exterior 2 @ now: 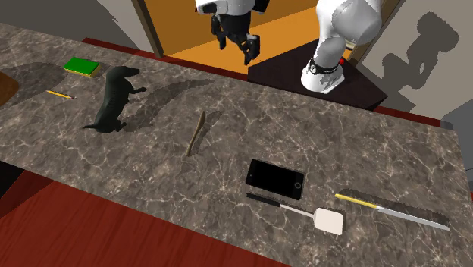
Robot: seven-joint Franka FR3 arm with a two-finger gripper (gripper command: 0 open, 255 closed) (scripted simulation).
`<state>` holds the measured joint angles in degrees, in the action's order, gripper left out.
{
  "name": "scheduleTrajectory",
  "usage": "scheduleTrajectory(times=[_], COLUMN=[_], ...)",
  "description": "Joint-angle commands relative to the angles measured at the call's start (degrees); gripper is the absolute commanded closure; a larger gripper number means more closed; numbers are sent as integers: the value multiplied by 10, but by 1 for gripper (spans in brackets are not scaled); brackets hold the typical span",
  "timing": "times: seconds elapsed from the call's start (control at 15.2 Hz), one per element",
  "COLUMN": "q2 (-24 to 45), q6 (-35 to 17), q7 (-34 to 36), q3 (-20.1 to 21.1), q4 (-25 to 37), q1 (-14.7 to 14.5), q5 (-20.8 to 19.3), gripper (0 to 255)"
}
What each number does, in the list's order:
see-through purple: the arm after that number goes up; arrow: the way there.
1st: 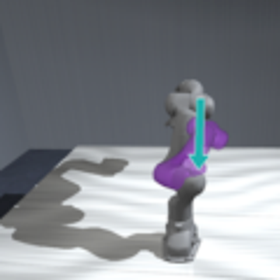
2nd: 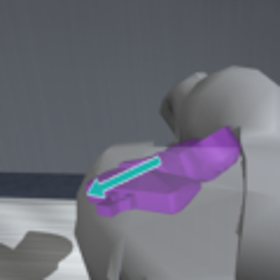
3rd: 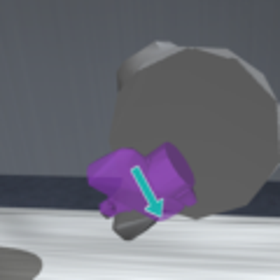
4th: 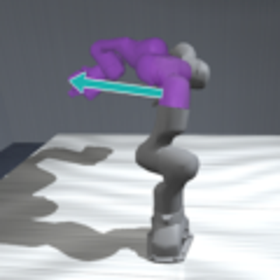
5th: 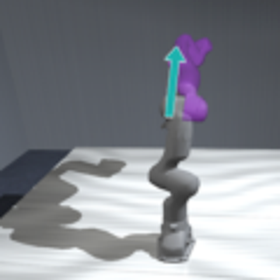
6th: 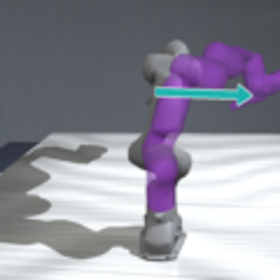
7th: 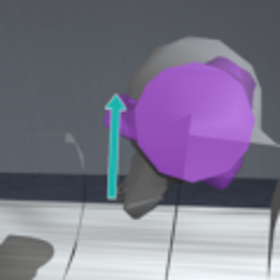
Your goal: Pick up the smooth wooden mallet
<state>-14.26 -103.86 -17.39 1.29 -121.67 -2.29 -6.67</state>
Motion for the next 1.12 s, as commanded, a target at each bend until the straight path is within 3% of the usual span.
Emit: scheduleTrajectory(times=[0.0,0.53,1.06], q2=[46,235,431], q6=[-17,-35,-10], q7=[-11,-58,-101], q3=[1,8,19], q4=[21,156,341], q1=[-3,-10,-23], q5=[-1,-6,-17], gripper=[0,0,0])
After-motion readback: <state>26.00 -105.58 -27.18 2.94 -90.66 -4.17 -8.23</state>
